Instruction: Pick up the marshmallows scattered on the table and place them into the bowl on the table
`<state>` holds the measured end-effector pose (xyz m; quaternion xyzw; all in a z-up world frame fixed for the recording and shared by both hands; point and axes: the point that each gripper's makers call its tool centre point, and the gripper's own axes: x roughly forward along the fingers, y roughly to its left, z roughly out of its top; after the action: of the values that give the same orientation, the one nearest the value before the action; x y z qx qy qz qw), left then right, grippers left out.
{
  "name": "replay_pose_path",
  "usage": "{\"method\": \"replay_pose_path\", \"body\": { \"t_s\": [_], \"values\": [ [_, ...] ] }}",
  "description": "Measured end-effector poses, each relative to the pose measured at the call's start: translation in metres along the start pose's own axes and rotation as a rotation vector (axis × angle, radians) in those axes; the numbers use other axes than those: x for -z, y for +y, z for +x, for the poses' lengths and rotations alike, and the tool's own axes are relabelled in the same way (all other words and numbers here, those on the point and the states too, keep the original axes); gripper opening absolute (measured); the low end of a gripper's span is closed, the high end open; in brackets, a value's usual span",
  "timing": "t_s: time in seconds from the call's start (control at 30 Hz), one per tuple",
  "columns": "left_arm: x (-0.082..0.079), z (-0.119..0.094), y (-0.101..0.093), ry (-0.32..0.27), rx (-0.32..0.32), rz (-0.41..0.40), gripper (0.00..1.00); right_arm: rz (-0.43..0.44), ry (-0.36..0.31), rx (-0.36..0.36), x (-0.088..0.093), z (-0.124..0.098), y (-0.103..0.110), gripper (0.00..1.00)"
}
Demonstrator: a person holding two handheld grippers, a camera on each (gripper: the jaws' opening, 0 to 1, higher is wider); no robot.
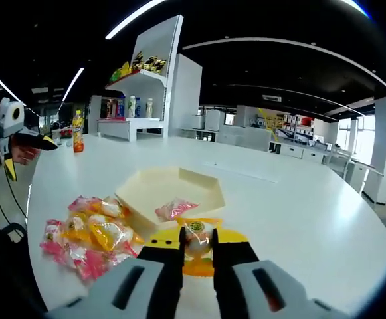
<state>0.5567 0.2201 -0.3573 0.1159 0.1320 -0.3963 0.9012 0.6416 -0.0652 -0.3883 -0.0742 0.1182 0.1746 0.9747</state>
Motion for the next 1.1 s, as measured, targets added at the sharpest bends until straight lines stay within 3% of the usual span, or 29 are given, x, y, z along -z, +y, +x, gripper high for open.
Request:
{"method": "replay_pose_path", "body": {
  "t_s": [1.1],
  "values": [
    [0.005, -0.002, 0.015, 0.001, -0.007, -0.014, 0.93, -0.036, -0.027, -0.011, -0.032, 0.046, -0.008, 0.15]
  ]
}}
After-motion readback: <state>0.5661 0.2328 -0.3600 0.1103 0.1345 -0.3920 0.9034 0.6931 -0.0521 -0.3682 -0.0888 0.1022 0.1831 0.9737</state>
